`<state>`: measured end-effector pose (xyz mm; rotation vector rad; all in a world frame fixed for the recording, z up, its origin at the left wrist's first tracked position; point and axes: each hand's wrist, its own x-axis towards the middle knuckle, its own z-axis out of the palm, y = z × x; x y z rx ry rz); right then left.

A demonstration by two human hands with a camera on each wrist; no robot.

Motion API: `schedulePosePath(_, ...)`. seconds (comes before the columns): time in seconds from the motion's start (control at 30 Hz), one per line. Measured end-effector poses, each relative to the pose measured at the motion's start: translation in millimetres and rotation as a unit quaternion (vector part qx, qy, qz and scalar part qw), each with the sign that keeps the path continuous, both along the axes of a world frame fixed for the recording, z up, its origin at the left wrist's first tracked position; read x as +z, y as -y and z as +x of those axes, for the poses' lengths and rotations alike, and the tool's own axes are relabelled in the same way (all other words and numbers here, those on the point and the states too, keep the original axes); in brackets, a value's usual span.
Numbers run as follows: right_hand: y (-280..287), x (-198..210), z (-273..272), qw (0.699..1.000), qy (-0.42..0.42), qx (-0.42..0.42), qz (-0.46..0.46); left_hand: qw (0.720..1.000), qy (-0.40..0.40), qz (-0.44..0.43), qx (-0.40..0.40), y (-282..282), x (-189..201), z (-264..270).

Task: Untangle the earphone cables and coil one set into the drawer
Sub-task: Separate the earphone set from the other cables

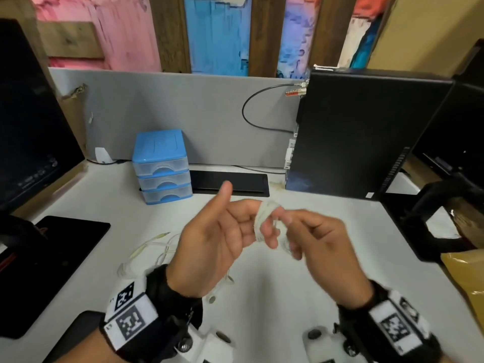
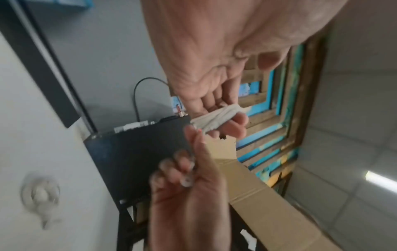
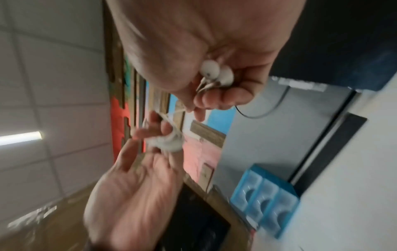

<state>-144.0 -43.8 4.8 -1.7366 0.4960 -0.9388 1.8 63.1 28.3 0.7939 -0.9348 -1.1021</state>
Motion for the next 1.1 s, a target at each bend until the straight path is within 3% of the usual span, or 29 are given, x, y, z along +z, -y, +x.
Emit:
schedulePosePath(0.07,-12.4,-15.7,6.9,0.999,-0.034,0.031,0.005,0.995,-0.095,-0.014,0.028,2.0,1.0,2.1)
schedulePosePath(0.13,-26.0,-27.2,13.3,0.998,-0.058,0.009,-0.005,0.986,-0.15,-0.015,0.069,4.3,-1.0,3.3)
schedulePosePath(0.33,-46.1,-40.5,18.5,0.979,-0.027,-0.099,-0.177,0.96,-0.255,0.032,0.11,9.8,-8.5,-3.3)
schedulePosePath(0.53,-51.1,-20.6,13.2,0.995,-0.026,0.025,-0.088,0.965,-0.194,0.134,0.116,12.7,-16.3,-15.2)
schedulePosePath(0.87,-48.0,-21.8,9.9,0.989,-0.071,0.107,-0.072,0.964,-0.118,0.156,0.18,17.3,-32.4,-13.3)
schedulePosePath(0.97,-51.1,-21.3,8.8,0.986,-0.078,0.132,-0.07,0.95,-0.127,0.18,0.221,20.7,-35.9,-12.7)
schedulePosePath(1.03,-51.6,-21.3,9.6,0.993,-0.041,0.093,-0.064,0.938,-0.16,0.195,0.238,23.6,-37.0,-11.5)
schedulePosePath(1.1,-45.8,-24.0,12.1,1.0,-0.013,-0.006,-0.018,0.934,-0.181,0.19,0.243,25.1,-37.8,-12.3)
